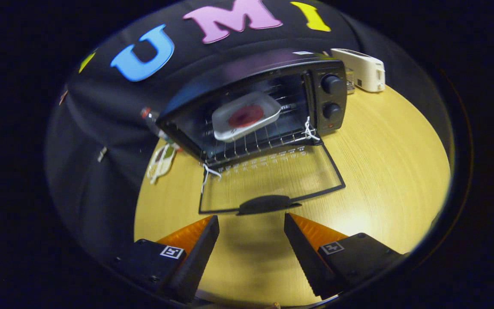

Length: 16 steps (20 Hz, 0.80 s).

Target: Open the toaster oven, put the food inside, and close the toaster oven door.

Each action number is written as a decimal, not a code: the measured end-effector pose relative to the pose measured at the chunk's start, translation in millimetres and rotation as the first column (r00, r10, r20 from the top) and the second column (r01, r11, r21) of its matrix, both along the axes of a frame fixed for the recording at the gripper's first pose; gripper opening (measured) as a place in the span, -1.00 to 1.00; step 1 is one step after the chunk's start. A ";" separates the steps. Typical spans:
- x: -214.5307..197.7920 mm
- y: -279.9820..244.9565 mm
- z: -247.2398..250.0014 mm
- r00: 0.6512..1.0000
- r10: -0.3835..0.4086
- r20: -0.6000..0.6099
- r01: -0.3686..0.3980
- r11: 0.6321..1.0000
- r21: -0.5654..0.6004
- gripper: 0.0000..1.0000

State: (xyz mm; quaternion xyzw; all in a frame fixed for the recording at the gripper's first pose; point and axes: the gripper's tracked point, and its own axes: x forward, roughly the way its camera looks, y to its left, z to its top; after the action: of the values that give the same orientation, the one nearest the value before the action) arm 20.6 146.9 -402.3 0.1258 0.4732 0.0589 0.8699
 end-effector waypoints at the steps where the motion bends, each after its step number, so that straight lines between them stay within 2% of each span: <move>1: -6.0 1.3 -12.6 0.999 0.039 -0.014 -0.040 0.998 -0.043 0.98; 3: -16.8 -2.4 -36.9 0.994 0.084 -0.068 -0.092 0.988 -0.127 0.98; 7: -12.0 -11.9 -69.7 0.986 0.111 -0.124 -0.139 0.961 -0.241 0.98; 9: -4.0 -10.7 -78.9 0.987 0.097 -0.125 -0.127 0.957 -0.259 0.98; 12: 22.2 -11.2 -80.0 0.995 0.047 -0.085 -0.068 0.960 -0.273 0.99; 14: 25.5 -11.1 -77.0 0.995 -0.003 -0.101 -0.023 0.965 -0.260 0.99; 16: 25.9 -13.2 -76.7 0.996 0.017 -0.090 -0.039 0.966 -0.256 1.00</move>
State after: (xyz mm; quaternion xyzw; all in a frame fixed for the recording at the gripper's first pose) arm 46.5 133.7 -479.0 0.0074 0.5161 0.0036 0.8565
